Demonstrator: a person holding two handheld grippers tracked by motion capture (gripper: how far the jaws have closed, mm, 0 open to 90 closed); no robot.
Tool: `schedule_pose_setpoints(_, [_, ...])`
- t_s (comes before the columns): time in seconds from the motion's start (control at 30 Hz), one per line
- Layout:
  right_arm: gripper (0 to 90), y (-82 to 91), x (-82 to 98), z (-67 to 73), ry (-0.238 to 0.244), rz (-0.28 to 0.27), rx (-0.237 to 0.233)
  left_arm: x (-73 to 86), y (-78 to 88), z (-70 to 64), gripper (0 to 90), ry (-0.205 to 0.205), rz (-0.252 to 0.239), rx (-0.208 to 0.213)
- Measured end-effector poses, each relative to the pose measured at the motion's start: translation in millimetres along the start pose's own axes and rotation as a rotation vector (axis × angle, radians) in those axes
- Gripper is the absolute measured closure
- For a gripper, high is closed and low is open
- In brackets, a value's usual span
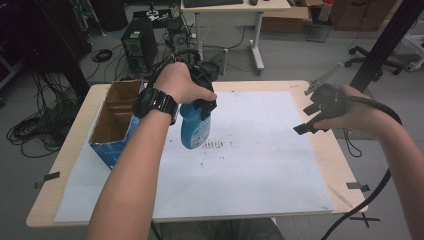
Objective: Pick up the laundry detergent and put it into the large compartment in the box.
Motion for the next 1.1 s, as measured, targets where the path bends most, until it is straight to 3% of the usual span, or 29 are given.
schedule_pose_setpoints(1.1, [18.6,3.9,-7.3,2.6,0.016,-0.005,-0.002,-1.0,37.9,9.1,37.8,0.064,-0.035,0.010])
Point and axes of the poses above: each handheld gripper's, and its own axes: y roughly backward along the jaws, x roughly out of its underside, z roughly to its left, the point moved 6 cm from there along -y, roughly forward along the jaws, and after that the axes turned 12 degrees about y, right-handed, at the moved point
